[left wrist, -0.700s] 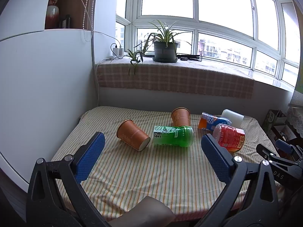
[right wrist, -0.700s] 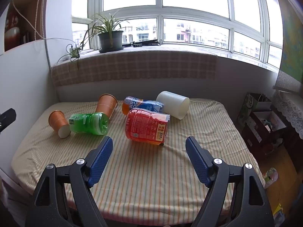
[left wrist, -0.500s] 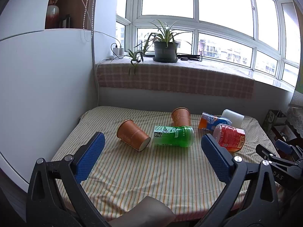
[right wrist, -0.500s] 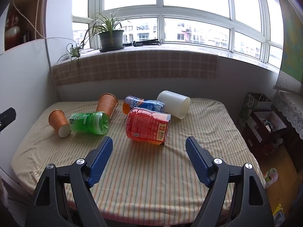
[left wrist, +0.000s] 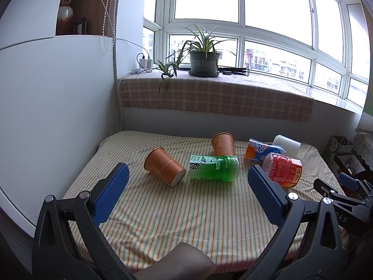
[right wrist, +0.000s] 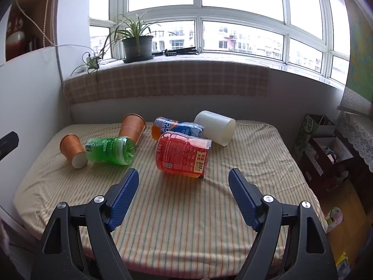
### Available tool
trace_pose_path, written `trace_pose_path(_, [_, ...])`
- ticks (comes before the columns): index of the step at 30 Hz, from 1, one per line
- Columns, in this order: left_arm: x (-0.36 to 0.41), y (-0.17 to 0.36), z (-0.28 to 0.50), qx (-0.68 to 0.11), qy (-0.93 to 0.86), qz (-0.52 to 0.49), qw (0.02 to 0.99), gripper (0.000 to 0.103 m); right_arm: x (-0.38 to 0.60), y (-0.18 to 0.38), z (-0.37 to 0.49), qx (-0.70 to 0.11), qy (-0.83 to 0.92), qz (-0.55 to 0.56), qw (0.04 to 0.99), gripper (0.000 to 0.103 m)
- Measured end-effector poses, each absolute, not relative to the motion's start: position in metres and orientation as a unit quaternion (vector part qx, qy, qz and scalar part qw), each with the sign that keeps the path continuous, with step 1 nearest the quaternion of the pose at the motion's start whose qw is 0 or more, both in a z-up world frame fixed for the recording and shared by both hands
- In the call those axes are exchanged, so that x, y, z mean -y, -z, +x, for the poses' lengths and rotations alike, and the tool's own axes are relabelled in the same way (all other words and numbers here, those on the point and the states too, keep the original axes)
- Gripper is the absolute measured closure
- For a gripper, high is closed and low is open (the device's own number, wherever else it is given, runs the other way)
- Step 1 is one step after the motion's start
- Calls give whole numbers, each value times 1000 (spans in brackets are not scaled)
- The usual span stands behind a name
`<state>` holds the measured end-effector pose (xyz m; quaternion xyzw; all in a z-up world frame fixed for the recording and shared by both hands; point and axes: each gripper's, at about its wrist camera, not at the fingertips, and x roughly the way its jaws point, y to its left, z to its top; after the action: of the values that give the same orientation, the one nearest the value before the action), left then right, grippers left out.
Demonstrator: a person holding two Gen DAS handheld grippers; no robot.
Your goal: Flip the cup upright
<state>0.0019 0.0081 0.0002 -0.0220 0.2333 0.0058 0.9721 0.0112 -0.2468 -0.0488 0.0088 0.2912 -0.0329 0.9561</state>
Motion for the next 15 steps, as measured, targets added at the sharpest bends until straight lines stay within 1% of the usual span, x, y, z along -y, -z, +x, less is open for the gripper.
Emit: trace_pose_path(15, [-14,1,3,-236,-8,-24,971,0,245,51,14,-294,33,7,955,24])
